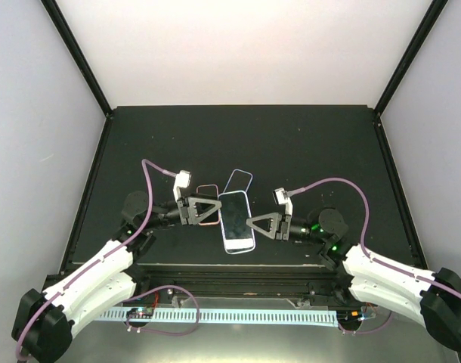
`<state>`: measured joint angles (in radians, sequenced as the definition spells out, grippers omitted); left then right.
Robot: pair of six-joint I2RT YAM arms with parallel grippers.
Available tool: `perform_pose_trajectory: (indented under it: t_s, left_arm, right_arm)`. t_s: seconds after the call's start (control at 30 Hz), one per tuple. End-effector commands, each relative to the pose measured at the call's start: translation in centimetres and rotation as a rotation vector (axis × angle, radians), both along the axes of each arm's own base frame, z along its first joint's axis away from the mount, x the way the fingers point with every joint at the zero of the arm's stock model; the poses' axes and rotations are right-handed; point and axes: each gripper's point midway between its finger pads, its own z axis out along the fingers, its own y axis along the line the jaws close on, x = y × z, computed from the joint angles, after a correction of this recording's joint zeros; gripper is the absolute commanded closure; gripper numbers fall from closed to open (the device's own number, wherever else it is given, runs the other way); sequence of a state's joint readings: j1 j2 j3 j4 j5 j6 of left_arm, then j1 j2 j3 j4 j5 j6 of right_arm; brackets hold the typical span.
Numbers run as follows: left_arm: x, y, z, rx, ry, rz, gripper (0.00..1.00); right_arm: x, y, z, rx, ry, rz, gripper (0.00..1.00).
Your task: Put the phone into the phone case
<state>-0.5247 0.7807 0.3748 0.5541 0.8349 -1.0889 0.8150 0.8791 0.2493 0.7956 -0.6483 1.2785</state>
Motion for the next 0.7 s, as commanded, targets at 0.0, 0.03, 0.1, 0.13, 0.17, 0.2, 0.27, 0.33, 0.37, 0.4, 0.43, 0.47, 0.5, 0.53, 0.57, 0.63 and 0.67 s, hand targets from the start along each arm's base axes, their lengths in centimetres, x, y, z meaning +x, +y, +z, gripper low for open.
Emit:
perform_pose_trajectory:
  t_s: [0.0,0.03,0.1,0.13,0.17,0.2,0.27,0.33,0.37,0.4,0.43,0.47,0.5,0.53,0.57,0.63,0.67]
  left_arm:
    - [0.0,0.2,0.0,0.004,-0.021,0.010,0.24]
    - [0.0,0.1,-0.1,0.005,-0.020,0.011,0.24]
    - [0.1,0.1,-0.1,0.005,-0.019,0.013,0.25]
    - [0.1,0.1,0.0,0.002,-0.020,0.009,0.26]
    - [0.1,0.1,0.1,-0.003,-0.019,0.006,0.27]
    - [0.0,0.1,0.2,-0.008,-0.021,0.002,0.29]
    - [0.0,0.1,0.4,-0.018,-0.024,-0.002,0.37]
    - [-0.2,0.1,0.6,-0.024,-0.025,-0.007,0.49]
    - [-0.2,0.1,0.6,-0.024,-0.024,-0.009,0.56]
    - [-0.2,0.1,0.6,-0.025,-0.023,-0.007,0.67]
    - [-0.2,0.1,0.5,-0.022,-0.016,-0.005,0.75]
    - [-0.1,0.1,0.4,-0.018,-0.010,-0.005,0.81]
    - [-0.1,0.1,0.3,-0.016,-0.004,-0.004,0.85]
    - [-0.1,0.1,0.2,-0.014,0.002,-0.004,0.88]
    - [-0.1,0.1,0.0,-0.010,0.011,-0.005,0.90]
    - [0.0,0.0,-0.1,0.000,0.024,-0.003,0.94]
    - [0.1,0.0,-0.3,0.012,0.034,-0.002,0.96]
  right_arm:
    - [-0.7,-0.3,2.7,0.089,-0.076,0.007,0.89]
    - [-0.6,-0.3,2.7,0.090,-0.075,0.006,0.89]
    - [-0.8,-0.2,3.0,0.095,-0.076,0.012,0.89]
    - [-0.8,-0.2,3.1,0.098,-0.077,0.014,0.89]
    - [-0.8,-0.1,3.2,0.099,-0.078,0.016,0.89]
    - [-0.9,-0.1,3.3,0.101,-0.079,0.019,0.89]
    - [-0.9,0.1,3.2,0.098,-0.080,0.023,0.89]
    - [-0.9,0.3,2.9,0.090,-0.074,0.027,0.89]
    - [-0.8,0.3,2.8,0.086,-0.071,0.026,0.89]
    - [-0.8,0.4,2.6,0.084,-0.066,0.027,0.89]
    - [-0.8,0.4,2.5,0.083,-0.063,0.028,0.89]
    - [-0.8,0.4,2.4,0.082,-0.062,0.028,0.89]
    - [-0.8,0.5,2.3,0.079,-0.058,0.027,0.89]
    - [-0.7,0.5,2.1,0.073,-0.054,0.025,0.89]
    - [-0.7,0.6,2.0,0.068,-0.052,0.023,0.89]
    - [-0.6,0.6,2.0,0.064,-0.057,0.018,0.88]
    - [-0.5,0.7,1.9,0.058,-0.057,0.017,0.88]
